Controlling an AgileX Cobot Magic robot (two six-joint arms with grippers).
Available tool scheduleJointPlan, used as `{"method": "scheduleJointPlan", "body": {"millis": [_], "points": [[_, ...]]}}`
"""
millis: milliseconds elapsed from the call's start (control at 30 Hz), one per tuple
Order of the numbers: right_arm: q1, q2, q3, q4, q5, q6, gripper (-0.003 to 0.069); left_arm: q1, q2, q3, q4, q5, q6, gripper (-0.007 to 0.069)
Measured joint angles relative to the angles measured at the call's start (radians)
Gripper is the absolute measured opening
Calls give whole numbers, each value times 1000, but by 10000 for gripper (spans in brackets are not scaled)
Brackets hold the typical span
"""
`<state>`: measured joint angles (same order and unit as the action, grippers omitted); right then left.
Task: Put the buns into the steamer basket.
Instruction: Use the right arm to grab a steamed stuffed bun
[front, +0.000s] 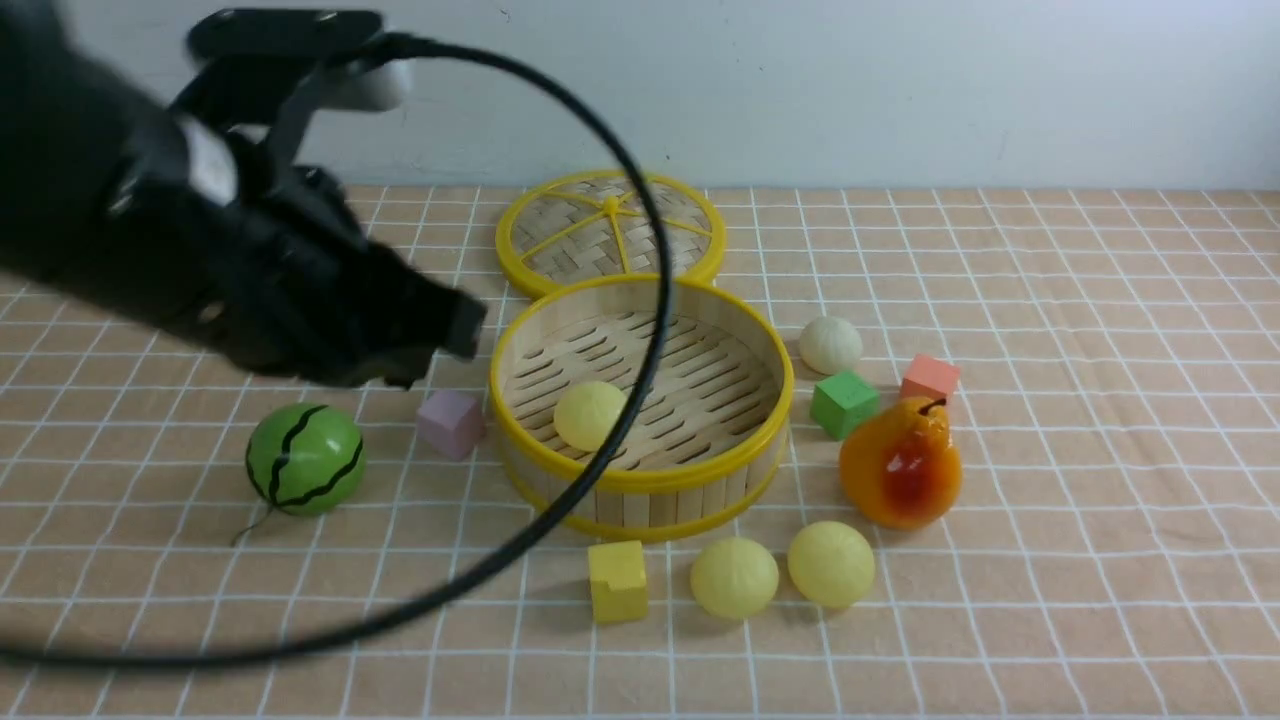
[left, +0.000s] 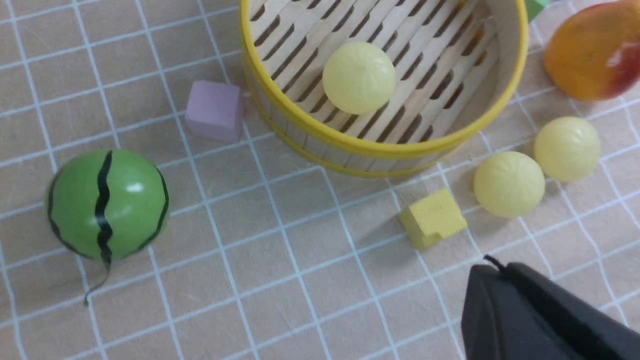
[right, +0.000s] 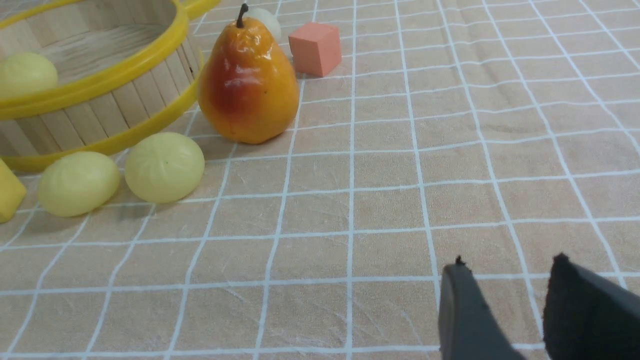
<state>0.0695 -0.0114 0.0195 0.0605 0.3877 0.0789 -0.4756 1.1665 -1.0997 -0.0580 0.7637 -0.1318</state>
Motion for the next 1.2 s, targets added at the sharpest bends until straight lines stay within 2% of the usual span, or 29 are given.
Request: {"method": "scheduleJointPlan", "body": {"millis": [33, 167, 200, 233, 367, 467, 633, 767, 800, 833, 900, 933, 1000, 1067, 1100, 1200], "points": [[0, 0, 0, 0, 0, 0, 241, 0, -15, 17, -4, -10, 0, -13], [0, 0, 0, 0, 0, 0, 241, 0, -377, 399, -41, -279, 0, -13], [0, 0, 0, 0, 0, 0, 241, 0, -392, 414, -44, -291, 0, -13], [0, 0, 0, 0, 0, 0, 241, 0, -505, 517, -51, -376, 0, -13], [0, 0, 0, 0, 0, 0, 241, 0, -702, 740, -56, -568, 0, -13], [0, 0, 0, 0, 0, 0, 241, 0, -790, 832, -59, -639, 0, -13], [0, 0, 1, 37, -19, 16, 241, 0, -867, 904, -59, -673, 0, -13], [0, 0, 8, 230, -131, 102, 241, 0, -876, 926, -59, -668, 0, -13], [0, 0, 8, 311, -179, 131, 241, 0, -876, 929, -59, -663, 0, -13], [0, 0, 8, 322, -185, 135, 241, 0, -876, 930, -59, -662, 0, -13], [0, 0, 6, 455, -264, 168, 232, 0, -876, 930, -59, -651, 0, -13], [0, 0, 4, 472, -265, 170, 228, 0, -876, 930, -59, -651, 0, -13], [0, 15, -58, 528, -191, 168, 193, 0, -876, 930, -59, -643, 0, -13], [1, 53, -120, 533, -115, 148, 165, 0, -876, 931, -59, -641, 0, -13], [1, 129, -209, 520, 17, 88, 121, 0, -876, 931, -59, -638, 0, -13], [2, 309, -381, 471, 230, -27, 56, 0, -876, 931, -59, -637, 0, -13]]}}
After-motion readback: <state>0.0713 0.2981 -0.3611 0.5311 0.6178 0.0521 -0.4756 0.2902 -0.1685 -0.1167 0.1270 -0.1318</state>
